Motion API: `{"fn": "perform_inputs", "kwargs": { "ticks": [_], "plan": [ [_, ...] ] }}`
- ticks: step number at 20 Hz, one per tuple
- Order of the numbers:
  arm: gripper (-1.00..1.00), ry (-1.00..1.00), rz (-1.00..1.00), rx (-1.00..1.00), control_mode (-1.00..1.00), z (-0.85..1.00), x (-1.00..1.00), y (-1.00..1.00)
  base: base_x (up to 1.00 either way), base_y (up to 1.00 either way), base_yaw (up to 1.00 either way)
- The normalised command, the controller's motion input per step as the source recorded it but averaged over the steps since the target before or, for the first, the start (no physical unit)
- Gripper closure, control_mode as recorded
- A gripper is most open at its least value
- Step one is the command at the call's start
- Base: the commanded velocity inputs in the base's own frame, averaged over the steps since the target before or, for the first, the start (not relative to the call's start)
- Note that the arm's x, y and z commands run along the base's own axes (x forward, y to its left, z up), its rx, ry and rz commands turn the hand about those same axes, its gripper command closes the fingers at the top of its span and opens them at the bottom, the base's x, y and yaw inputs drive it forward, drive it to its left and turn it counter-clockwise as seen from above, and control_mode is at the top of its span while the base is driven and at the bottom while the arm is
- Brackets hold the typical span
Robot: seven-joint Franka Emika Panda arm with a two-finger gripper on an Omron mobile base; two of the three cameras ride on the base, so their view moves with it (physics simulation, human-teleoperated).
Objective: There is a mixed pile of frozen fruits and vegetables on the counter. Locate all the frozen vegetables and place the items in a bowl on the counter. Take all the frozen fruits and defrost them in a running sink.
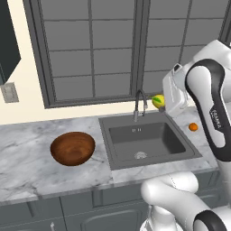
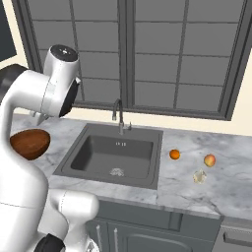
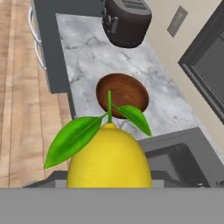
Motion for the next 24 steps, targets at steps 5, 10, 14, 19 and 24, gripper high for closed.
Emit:
{"fn": "perform_inputs", "kwargs": {
  "ticks": [5, 10, 14, 19, 24],
  "plan": [
    [1.0, 0.05, -0.12, -0.02, -1.0, 0.0, 0.0, 0.0, 0.0, 0.0, 0.0],
    [1.0, 0.08, -0.09, 0.0, -1.0, 0.0, 0.0, 0.05, 0.0, 0.0, 0.0],
    [1.0, 0.04, 0.0, 0.0, -1.0, 0.0, 0.0, 0.27, 0.0, 0.0, 0.0],
    [1.0, 0.07, -0.02, -0.02, -1.0, 0.0, 0.01, 0.5, 0.0, 0.0, 0.0],
    [1.0, 0.03, 0.0, -0.02, -1.0, 0.0, 0.03, 0.39, 0.0, 0.0, 0.0]
  ]
}}
